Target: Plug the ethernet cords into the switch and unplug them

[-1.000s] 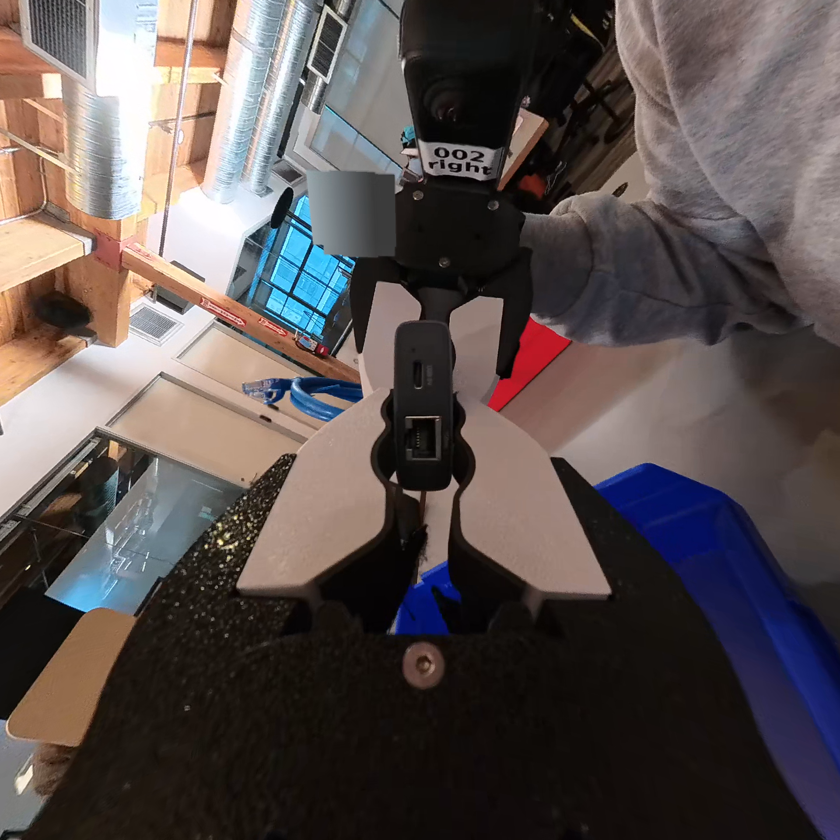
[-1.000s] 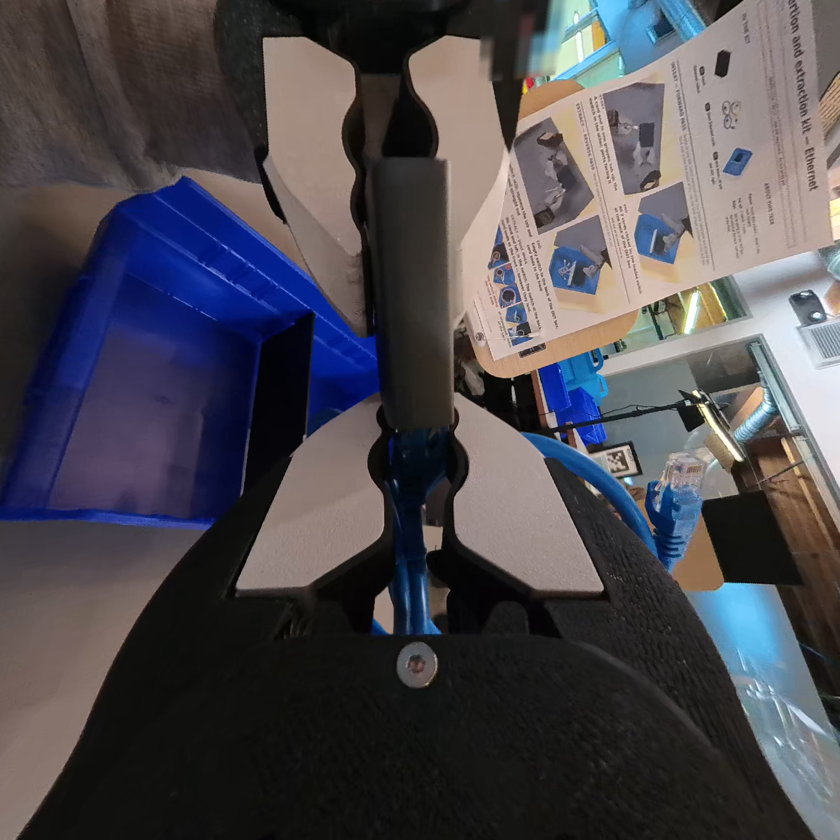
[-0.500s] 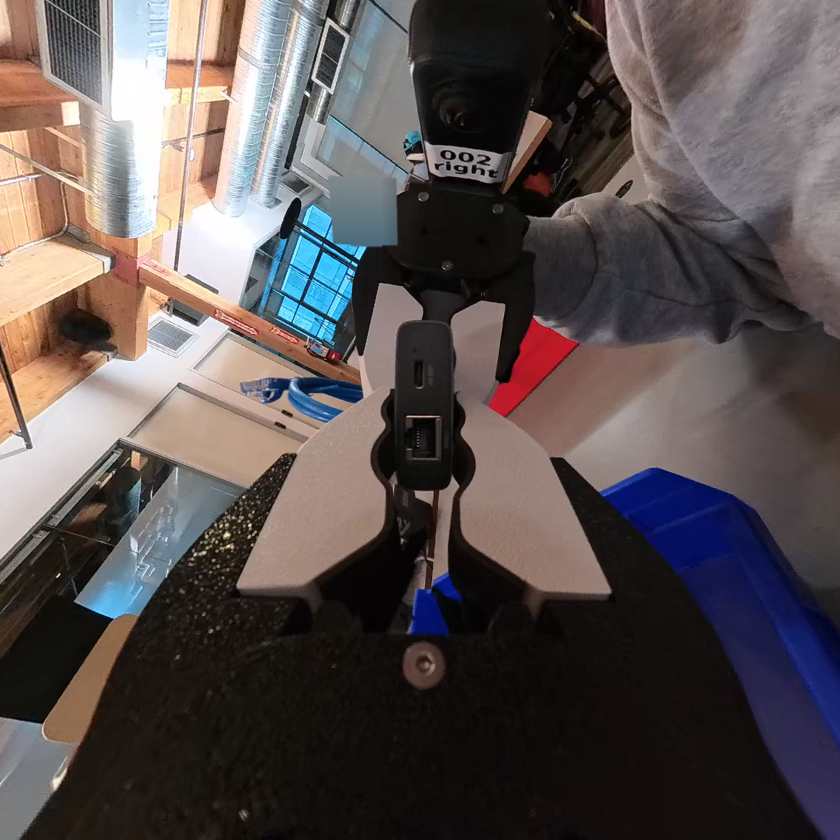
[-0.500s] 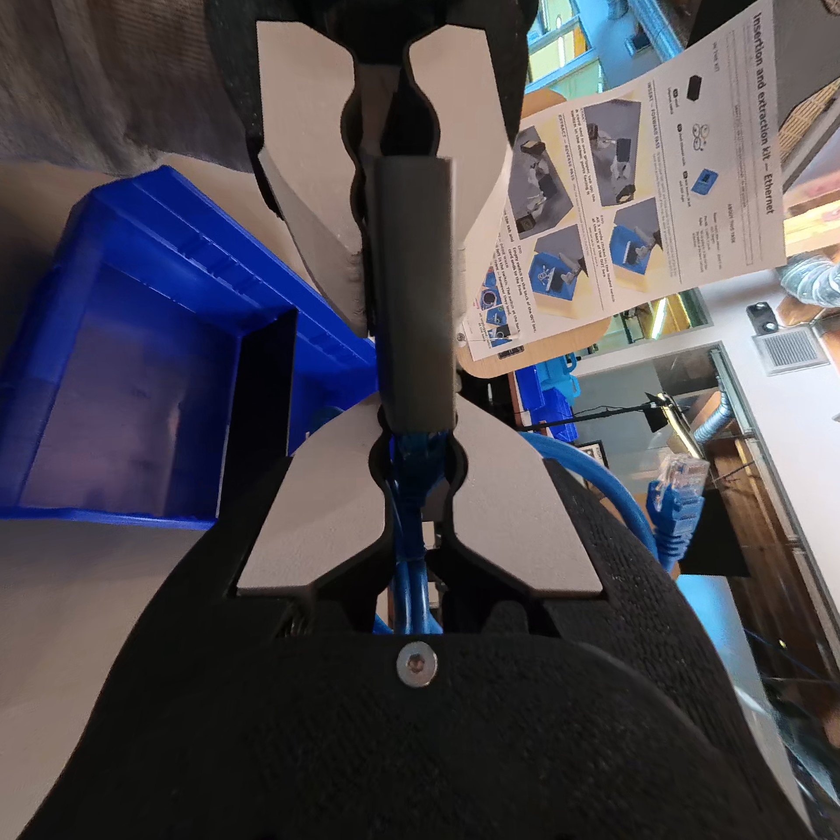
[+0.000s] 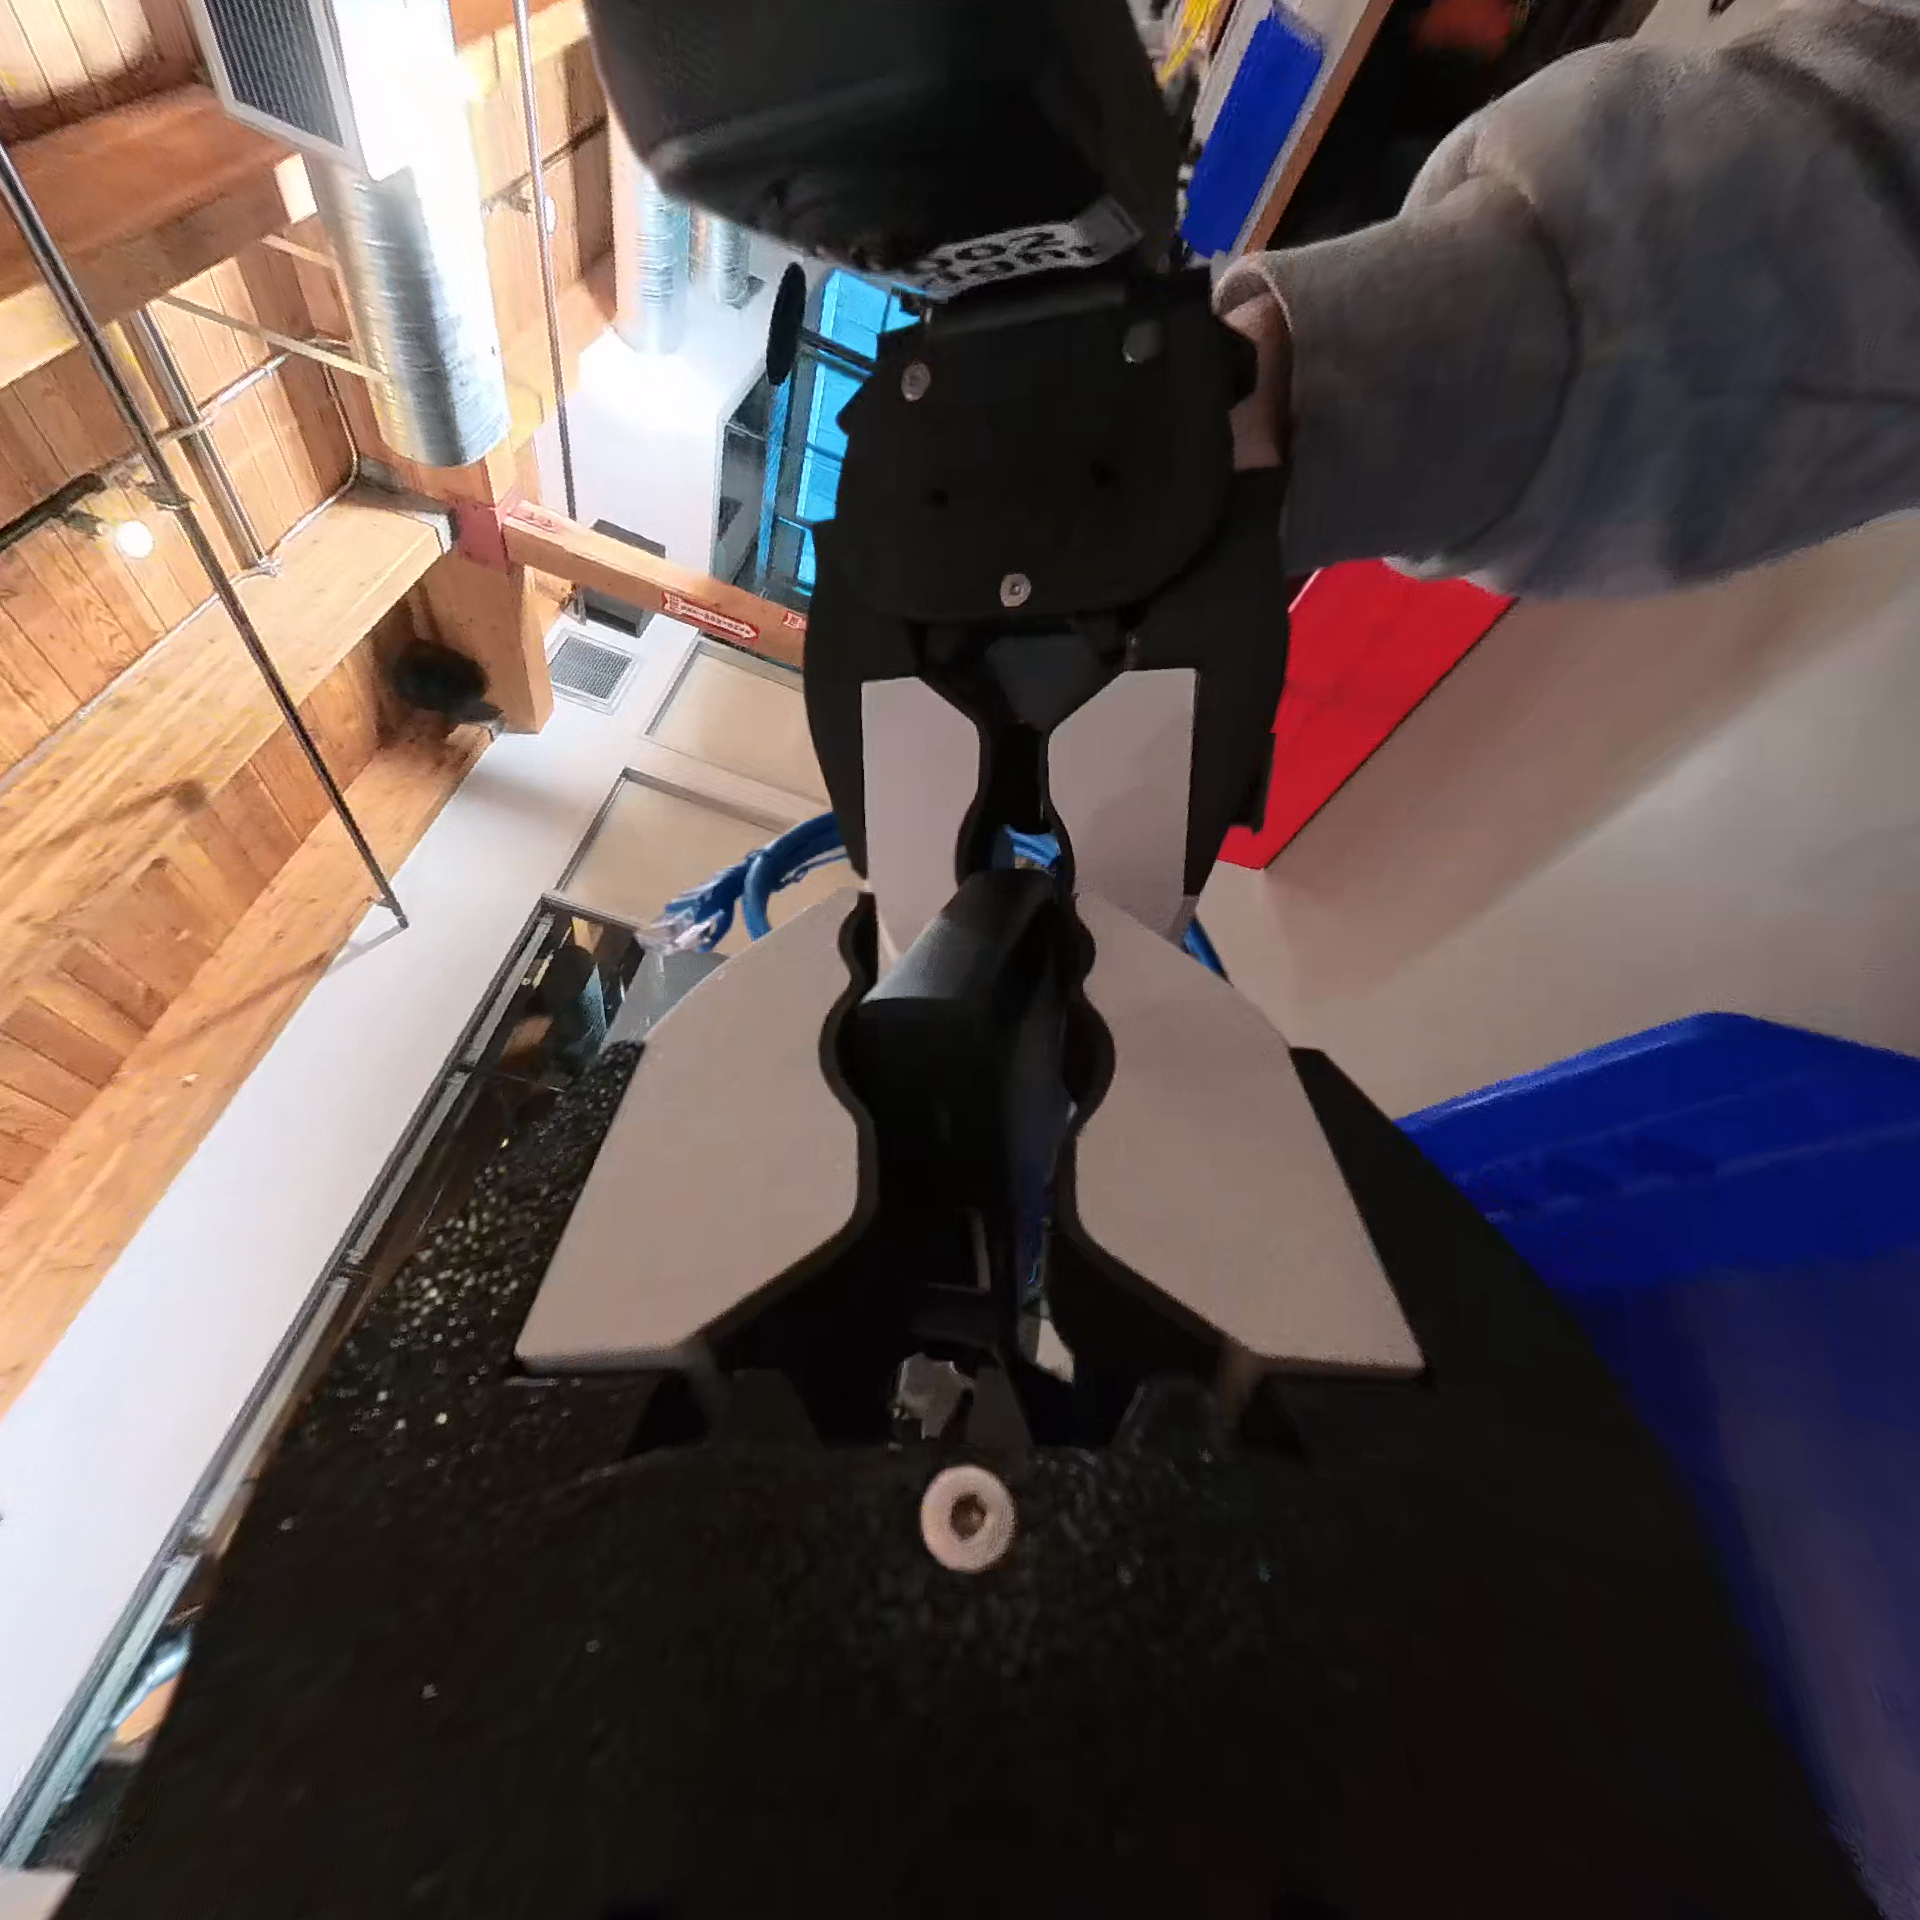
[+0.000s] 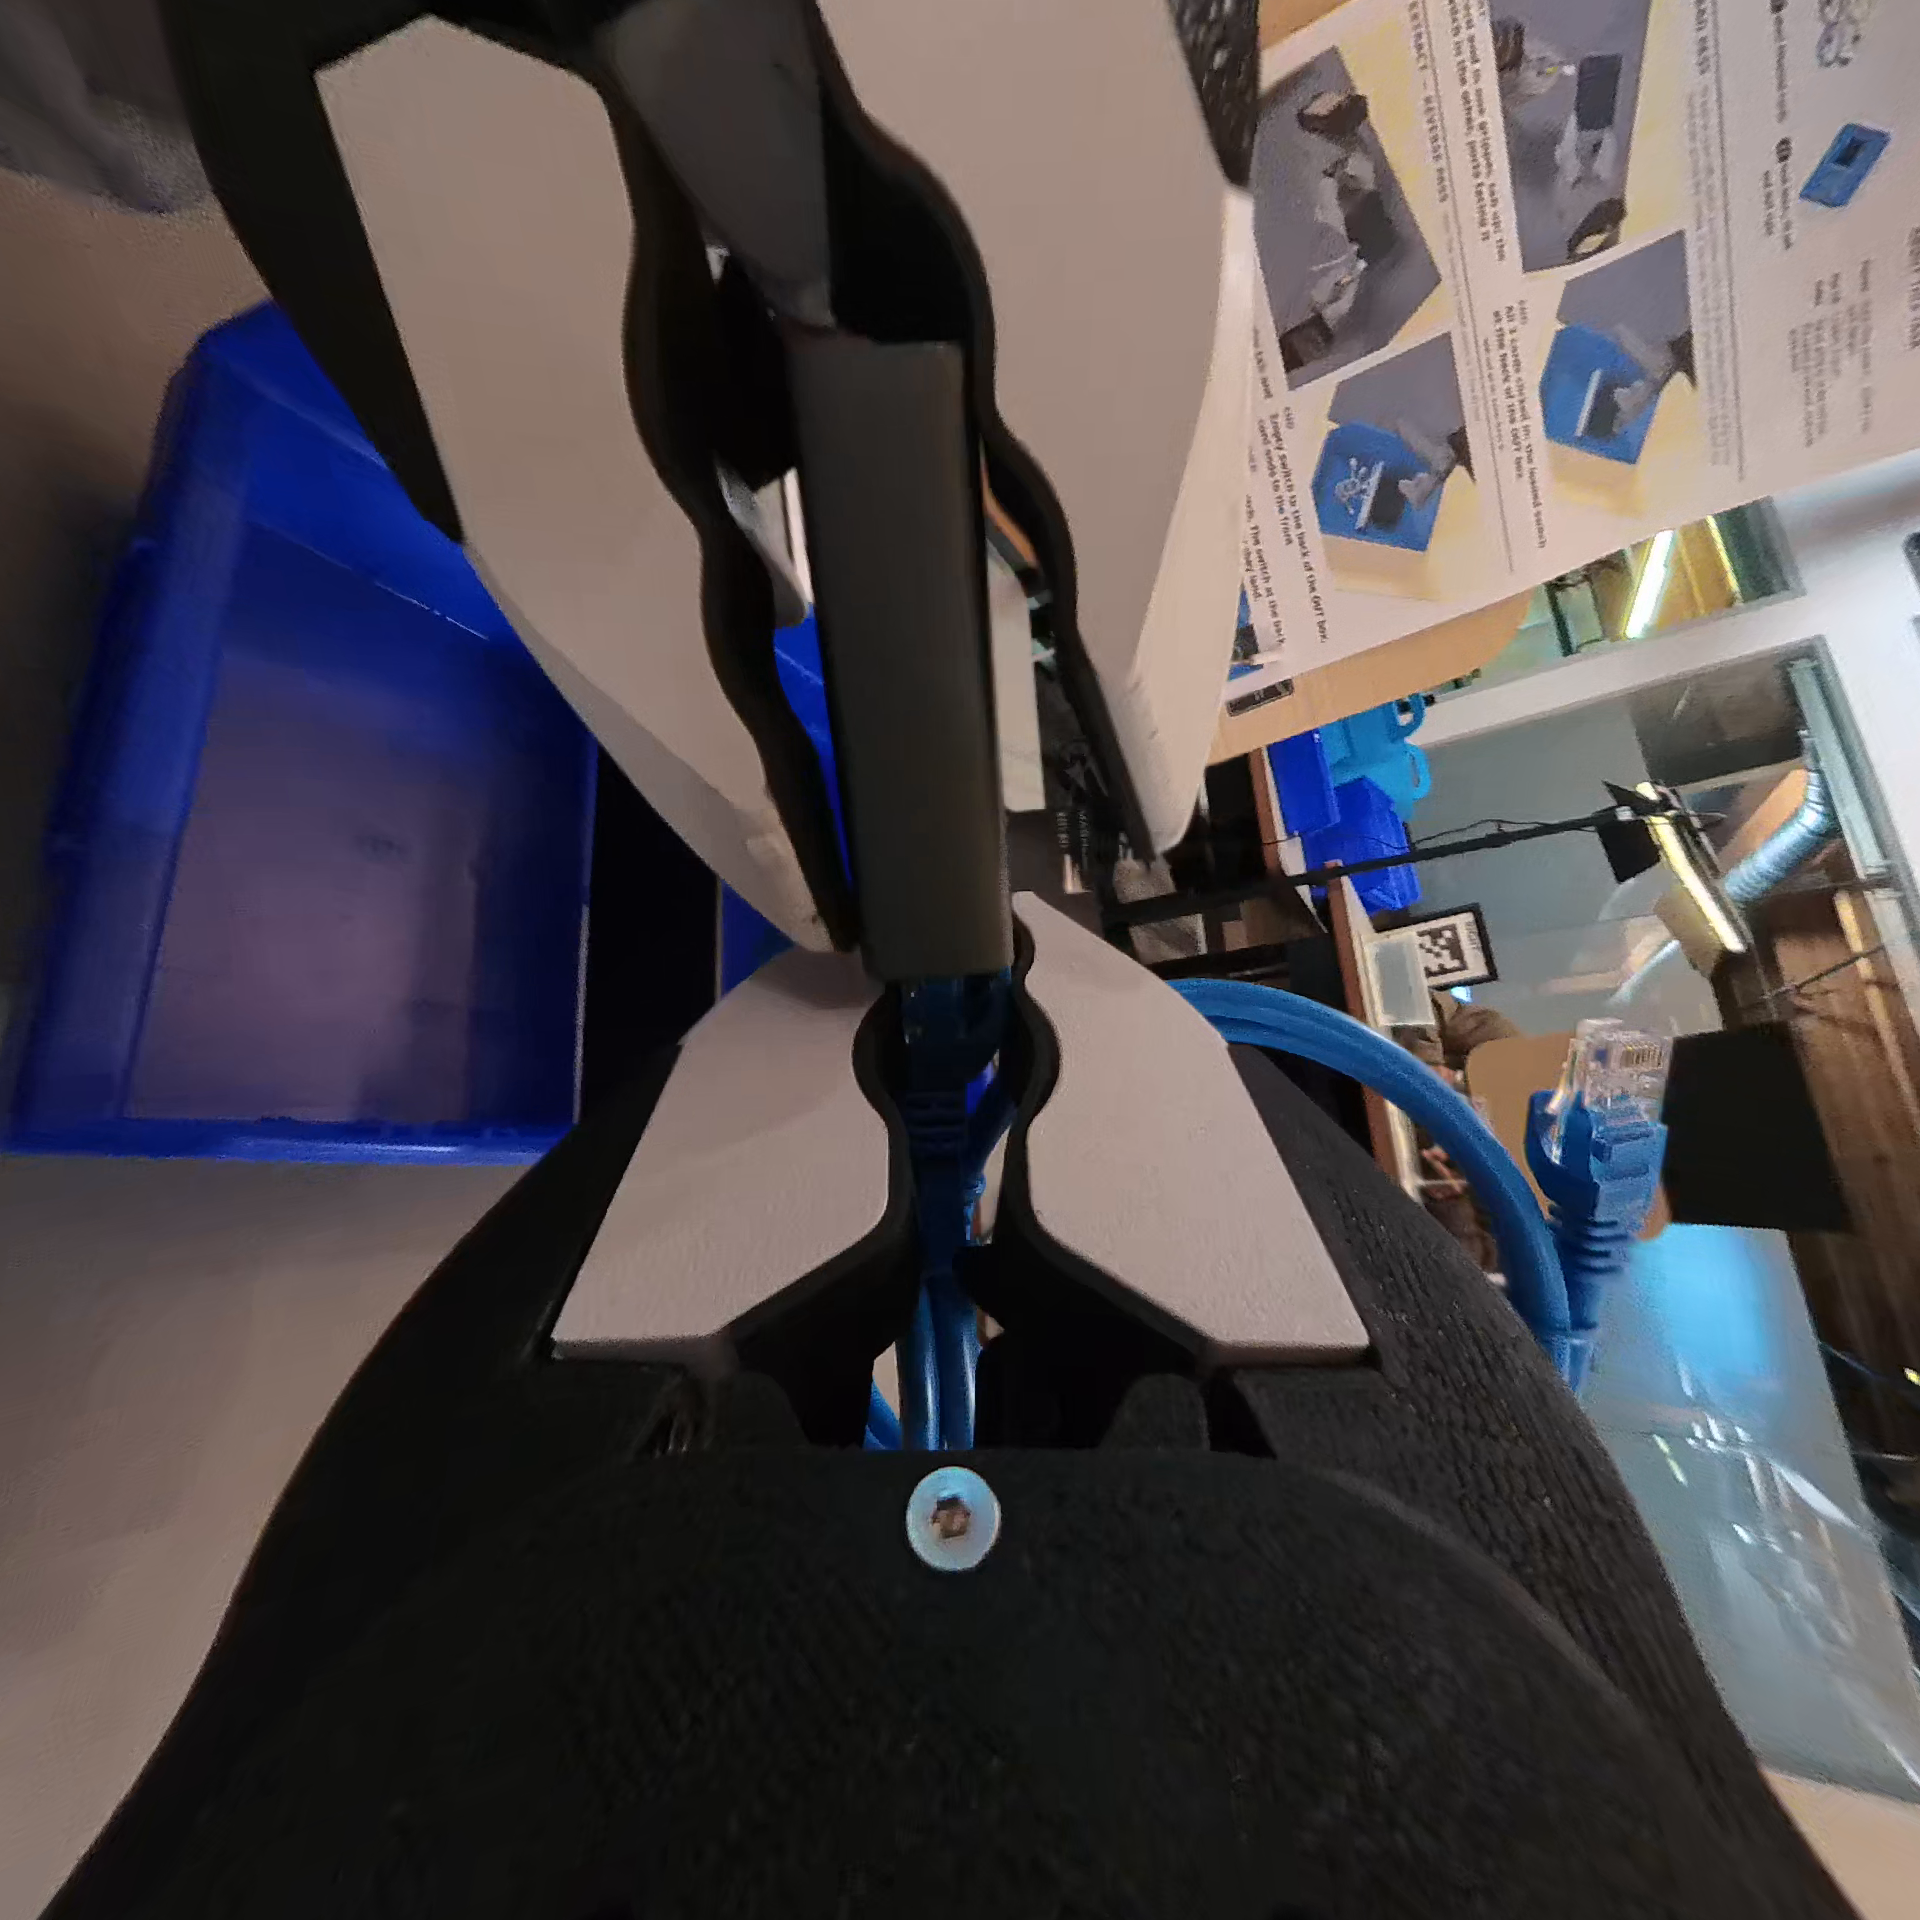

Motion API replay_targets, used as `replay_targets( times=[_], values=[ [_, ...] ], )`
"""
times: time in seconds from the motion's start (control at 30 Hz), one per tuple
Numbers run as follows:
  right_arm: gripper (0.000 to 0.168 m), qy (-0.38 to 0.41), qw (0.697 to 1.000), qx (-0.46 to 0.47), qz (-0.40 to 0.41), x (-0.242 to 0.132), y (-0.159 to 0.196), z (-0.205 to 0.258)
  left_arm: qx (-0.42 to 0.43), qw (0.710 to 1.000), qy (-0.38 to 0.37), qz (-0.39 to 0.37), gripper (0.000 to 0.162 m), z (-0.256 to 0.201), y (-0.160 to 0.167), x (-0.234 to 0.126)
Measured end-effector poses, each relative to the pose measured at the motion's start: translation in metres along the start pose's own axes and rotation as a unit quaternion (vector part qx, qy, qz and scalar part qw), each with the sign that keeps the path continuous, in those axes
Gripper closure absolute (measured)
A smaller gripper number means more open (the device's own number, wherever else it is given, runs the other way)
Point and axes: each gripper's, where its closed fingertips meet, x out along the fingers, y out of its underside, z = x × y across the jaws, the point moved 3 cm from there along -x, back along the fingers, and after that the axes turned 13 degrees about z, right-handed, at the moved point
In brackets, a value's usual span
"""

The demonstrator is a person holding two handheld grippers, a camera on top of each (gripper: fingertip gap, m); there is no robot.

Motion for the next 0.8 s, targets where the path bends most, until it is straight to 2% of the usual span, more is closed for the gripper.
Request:
replay_targets(
  times=[0.13, 0.3, 0.43, 0.53, 0.6, 0.77, 0.8],
  values=[
    [0.154, -0.02, 1.0, 0.012, -0.009, 0.003, 0.001, 0.003, 0.0, 0.999, 0.01, 0.039, 0.127, 0.001, 0.009, -0.008],
    [0.154, -0.043, 0.999, 0.008, -0.011, 0.008, 0.0, 0.012, -0.018, 0.996, 0.053, 0.067, 0.136, -0.009, 0.013, -0.012],
    [0.154, -0.013, 0.998, -0.055, 0.033, 0.02, 0.006, 0.022, -0.013, 0.989, 0.062, 0.131, 0.14, -0.028, 0.022, -0.009],
    [0.154, 0.011, 0.991, -0.125, 0.053, 0.024, 0.005, 0.031, -0.069, 0.985, 0.09, 0.128, 0.137, -0.035, 0.027, -0.013],
    [0.153, 0.015, 0.987, -0.153, 0.053, 0.026, 0.005, 0.035, -0.068, 0.985, 0.096, 0.13, 0.137, -0.039, 0.029, -0.014],
    [0.152, -0.012, 0.993, -0.111, 0.034, 0.026, 0.006, 0.035, -0.077, 0.986, 0.078, 0.129, 0.141, -0.041, 0.031, -0.013],
    [0.147, -0.015, 0.995, -0.098, 0.029, 0.025, 0.006, 0.035, -0.081, 0.985, 0.076, 0.135, 0.14, -0.041, 0.033, -0.013]
  ],
)
